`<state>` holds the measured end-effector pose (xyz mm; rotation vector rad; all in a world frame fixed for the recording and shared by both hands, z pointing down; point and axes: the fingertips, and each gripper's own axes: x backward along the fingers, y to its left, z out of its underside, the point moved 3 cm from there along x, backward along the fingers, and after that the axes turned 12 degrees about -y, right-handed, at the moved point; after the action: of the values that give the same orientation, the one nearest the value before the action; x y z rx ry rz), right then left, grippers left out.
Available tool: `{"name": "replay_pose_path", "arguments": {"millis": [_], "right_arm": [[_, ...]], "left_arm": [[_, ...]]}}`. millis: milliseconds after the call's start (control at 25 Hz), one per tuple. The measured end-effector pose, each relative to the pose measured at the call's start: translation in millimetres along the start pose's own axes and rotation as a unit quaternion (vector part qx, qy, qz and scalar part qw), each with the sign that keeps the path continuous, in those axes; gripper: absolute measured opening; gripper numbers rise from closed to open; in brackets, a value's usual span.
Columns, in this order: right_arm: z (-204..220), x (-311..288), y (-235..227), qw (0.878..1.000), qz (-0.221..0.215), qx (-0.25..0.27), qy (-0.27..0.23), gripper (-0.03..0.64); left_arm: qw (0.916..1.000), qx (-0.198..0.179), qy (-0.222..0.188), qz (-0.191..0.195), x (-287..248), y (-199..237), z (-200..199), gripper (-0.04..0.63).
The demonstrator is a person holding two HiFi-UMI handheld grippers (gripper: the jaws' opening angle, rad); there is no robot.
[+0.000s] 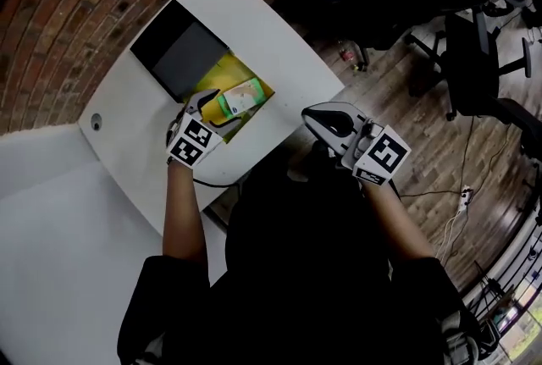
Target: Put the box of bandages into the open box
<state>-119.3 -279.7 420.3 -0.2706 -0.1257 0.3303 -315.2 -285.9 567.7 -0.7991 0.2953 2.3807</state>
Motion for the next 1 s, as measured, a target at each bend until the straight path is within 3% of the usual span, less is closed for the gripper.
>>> {"name": "replay_pose_path", "arguments": {"millis": [160, 280, 360, 560, 640, 800, 1000], "right_arm": [[-19.0, 21.7, 2.7, 1.000, -0.022, 0.011, -0.019, 0.006], [-29.9, 45.4, 5.0, 0.999, -0.031, 0.020, -0.030, 0.006], [-37.3, 62.9, 5.0, 0.998, -0.034, 0.024, -0.037, 0.006], [-56.9, 97.7, 7.8, 0.997, -0.049, 0.034, -0.053, 0.006], [-62.7, 111.0, 12.3, 0.996, -0.061, 0.042, -0.058, 0.006], [-70.2, 137.2, 24.2, 0.991, -0.103, 0.053, -0.070, 0.006], [-62.6, 156.9, 31.8, 0.982, -0.172, 0.044, -0.068, 0.006]], "left_arm": [[0.9966, 0.024, -0.064, -0.047, 24.3, -18.9, -34.7, 0.355], [0.9861, 0.057, -0.137, -0.074, 43.2, -37.8, -63.3, 0.300], [0.9724, 0.087, -0.200, -0.084, 55.2, -52.7, -84.0, 0.270], [0.9257, 0.137, -0.336, -0.109, 87.0, -87.7, -131.1, 0.170], [0.9145, 0.142, -0.359, -0.121, 94.1, -103.6, -141.4, 0.137], [0.9038, 0.142, -0.378, -0.141, 101.6, -139.9, -148.6, 0.062], [0.9018, 0.151, -0.369, -0.166, 104.2, -182.1, -141.6, 0.017]]}}
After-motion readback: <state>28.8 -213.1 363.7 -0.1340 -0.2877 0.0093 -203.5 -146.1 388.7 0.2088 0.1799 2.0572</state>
